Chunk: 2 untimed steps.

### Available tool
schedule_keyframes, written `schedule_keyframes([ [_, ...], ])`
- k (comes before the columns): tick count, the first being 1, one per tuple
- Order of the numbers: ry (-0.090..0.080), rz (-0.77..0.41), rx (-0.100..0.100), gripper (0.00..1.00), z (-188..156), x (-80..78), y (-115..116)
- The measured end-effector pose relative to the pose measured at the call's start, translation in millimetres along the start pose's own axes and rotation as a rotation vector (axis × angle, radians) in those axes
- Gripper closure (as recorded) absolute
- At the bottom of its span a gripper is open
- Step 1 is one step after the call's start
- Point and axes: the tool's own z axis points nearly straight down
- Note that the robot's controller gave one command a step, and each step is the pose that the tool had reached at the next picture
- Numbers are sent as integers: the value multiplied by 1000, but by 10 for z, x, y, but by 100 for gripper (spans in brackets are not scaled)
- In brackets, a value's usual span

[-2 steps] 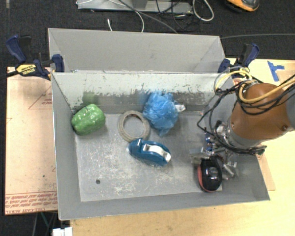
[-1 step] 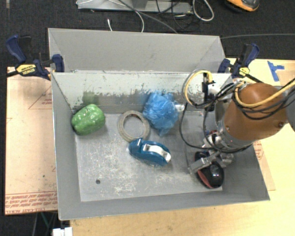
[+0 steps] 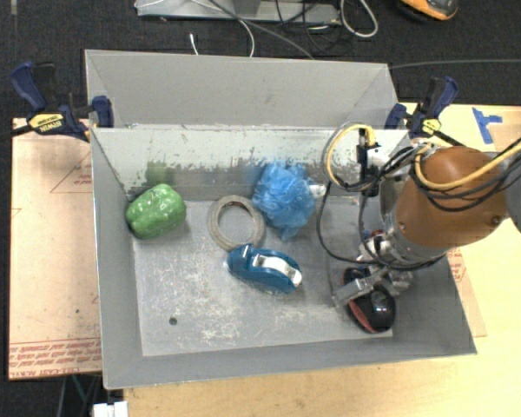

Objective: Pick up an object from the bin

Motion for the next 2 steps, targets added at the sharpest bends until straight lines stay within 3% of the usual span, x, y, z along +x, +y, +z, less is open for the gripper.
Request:
schedule_keyframes([
  [2,-1,3,0,100,-446,-18,-1],
])
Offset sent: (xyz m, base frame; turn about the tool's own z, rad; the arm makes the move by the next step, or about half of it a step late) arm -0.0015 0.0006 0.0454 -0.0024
